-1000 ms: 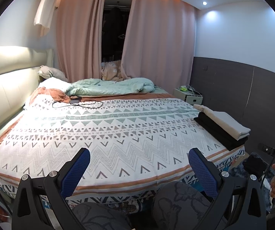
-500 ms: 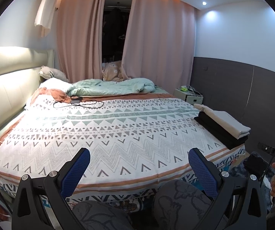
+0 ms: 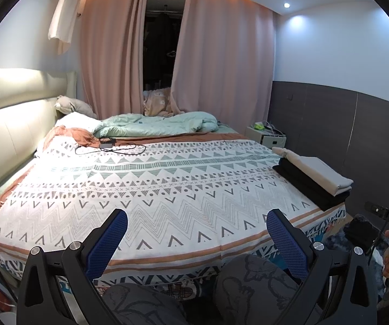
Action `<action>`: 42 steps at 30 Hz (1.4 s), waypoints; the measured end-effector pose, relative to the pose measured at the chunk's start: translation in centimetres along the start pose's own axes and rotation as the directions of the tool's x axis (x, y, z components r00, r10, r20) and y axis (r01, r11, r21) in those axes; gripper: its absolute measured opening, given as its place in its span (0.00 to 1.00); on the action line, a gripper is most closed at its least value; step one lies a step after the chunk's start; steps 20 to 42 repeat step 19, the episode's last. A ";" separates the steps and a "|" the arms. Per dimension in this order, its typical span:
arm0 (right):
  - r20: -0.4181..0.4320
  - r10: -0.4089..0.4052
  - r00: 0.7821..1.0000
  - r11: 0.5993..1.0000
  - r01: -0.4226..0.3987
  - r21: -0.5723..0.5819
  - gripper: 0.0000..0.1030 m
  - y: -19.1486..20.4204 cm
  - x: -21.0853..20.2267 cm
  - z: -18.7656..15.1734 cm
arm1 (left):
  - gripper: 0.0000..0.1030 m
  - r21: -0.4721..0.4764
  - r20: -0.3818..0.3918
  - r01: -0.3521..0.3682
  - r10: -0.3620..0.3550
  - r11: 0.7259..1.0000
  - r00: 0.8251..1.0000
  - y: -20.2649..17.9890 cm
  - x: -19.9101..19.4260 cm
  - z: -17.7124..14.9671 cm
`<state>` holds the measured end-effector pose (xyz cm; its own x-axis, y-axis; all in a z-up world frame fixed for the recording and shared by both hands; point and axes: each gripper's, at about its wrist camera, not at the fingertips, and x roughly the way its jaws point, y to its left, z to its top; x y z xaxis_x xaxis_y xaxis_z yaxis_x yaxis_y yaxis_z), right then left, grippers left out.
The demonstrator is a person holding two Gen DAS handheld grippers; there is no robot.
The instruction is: Fold large clothes
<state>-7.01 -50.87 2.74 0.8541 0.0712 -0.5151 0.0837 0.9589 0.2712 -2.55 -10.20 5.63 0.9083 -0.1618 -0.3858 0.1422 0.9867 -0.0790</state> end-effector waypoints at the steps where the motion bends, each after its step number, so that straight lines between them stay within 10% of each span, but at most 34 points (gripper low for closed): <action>1: -0.001 -0.001 1.000 1.000 0.001 -0.001 0.99 0.0 0.0 0.0 | 1.00 -0.001 0.001 0.000 0.000 1.000 1.000 0.1 0.0 0.0; 42: -0.010 0.000 1.000 1.000 0.000 -0.030 0.99 1.4 -0.3 -0.1 | 1.00 -0.044 0.026 0.015 -0.014 0.999 1.000 1.7 -1.5 -0.6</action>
